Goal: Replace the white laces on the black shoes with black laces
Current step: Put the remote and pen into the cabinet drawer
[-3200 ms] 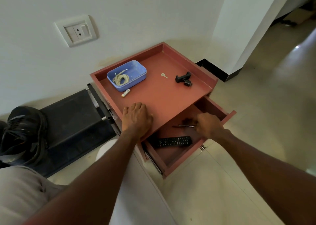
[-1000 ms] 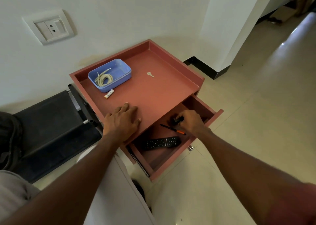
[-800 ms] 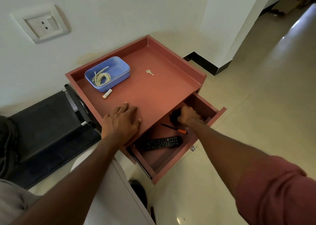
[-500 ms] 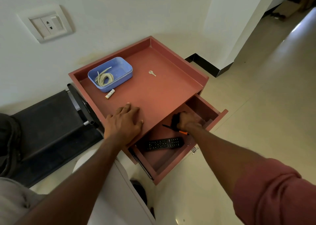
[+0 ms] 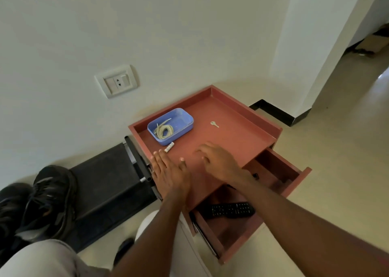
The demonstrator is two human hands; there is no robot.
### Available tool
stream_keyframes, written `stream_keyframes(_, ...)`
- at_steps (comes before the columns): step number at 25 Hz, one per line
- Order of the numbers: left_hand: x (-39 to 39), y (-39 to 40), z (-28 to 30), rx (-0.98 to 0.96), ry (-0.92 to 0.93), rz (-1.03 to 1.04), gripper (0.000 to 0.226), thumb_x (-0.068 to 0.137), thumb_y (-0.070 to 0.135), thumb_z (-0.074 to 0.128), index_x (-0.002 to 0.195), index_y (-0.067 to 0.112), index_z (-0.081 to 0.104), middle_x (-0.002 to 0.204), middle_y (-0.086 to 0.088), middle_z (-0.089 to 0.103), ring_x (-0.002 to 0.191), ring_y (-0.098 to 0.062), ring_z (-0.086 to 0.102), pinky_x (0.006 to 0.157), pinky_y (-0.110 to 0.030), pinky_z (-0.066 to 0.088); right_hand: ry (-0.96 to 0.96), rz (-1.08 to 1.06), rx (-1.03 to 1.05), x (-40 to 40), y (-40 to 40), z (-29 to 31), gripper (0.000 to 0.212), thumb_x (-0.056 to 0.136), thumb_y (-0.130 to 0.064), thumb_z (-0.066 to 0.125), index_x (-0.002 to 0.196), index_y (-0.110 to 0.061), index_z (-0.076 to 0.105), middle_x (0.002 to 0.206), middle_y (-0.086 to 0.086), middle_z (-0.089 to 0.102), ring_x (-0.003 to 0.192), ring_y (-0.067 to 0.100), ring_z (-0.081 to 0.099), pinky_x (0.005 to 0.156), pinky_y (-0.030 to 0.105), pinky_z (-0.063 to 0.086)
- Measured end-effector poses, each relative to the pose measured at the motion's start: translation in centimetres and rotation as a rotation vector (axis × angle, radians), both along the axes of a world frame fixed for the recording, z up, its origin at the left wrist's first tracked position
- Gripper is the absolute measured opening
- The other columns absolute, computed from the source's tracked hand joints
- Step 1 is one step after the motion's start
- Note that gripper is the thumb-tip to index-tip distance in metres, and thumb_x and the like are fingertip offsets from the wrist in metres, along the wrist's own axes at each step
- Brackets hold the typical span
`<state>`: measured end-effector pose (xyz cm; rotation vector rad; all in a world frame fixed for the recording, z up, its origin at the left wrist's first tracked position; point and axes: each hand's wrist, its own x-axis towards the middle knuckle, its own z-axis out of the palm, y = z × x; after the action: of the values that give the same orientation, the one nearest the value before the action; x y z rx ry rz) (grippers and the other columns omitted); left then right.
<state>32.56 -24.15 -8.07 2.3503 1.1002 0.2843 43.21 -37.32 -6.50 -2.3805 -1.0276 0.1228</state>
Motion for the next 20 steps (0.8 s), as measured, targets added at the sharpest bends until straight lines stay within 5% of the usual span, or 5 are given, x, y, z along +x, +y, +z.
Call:
stream_keyframes(4,-0.1,0.5,-1.1,0.003,-0.173,0.042,0.065,0.111,0.049,0.024,0.166,0.016,0.014,0.175,-0.003,0.01,0.161,-0.02,0.0,0.131,-0.044,0.007,0.098,0.207,-0.097,1.7,6.8,-1.8,0.075,0.084,0.004,0.059,0.154,-0.018,0.048,0.159,0.003,0.047,0.145,0.026,0.043,0.118,0.042,0.038)
stream_keyframes(10,0.2,0.8,-2.1,-0.012,-0.205,0.082,0.062,0.11,0.051,0.026,0.163,0.018,0.027,0.171,0.0,0.024,0.161,-0.016,0.003,0.13,-0.046,0.014,-0.165,0.326,-0.207,3.4,9.9,-4.3,0.066,0.1,-0.018,0.06,0.159,-0.032,0.034,0.166,-0.006,0.034,0.146,0.02,0.037,0.109,0.044,0.04)
stream_keyframes(12,0.2,0.7,-1.8,-0.017,-0.181,0.079,0.062,0.11,0.05,0.028,0.163,0.017,0.027,0.171,0.0,0.024,0.161,-0.016,0.002,0.13,-0.047,0.015,-0.223,0.265,-0.176,3.6,10.2,-4.5,0.058,0.098,-0.018,0.064,0.152,-0.029,0.045,0.155,-0.005,0.046,0.133,0.021,0.046,0.098,0.04,0.045)
stream_keyframes(16,0.2,0.4,-1.1,-0.004,-0.137,0.067,0.066,0.11,0.053,0.027,0.164,0.017,0.024,0.172,-0.001,0.022,0.161,-0.019,0.001,0.13,-0.049,0.014,-0.239,0.15,-0.093,3.0,9.3,-4.2,0.013,0.093,-0.018,0.068,0.105,-0.02,0.065,0.11,0.0,0.06,0.098,0.025,0.056,0.07,0.038,0.045)
stream_keyframes(20,-0.2,-0.3,-0.5,0.112,-0.037,-0.019,0.066,0.108,0.049,0.031,0.162,0.011,0.029,0.171,-0.009,0.024,0.161,-0.026,0.008,0.13,-0.048,0.008,-0.12,0.01,-0.019,0.8,3.9,-4.3,0.012,0.089,-0.016,0.065,0.101,-0.018,0.068,0.103,0.0,0.061,0.096,0.029,0.057,0.073,0.043,0.05)
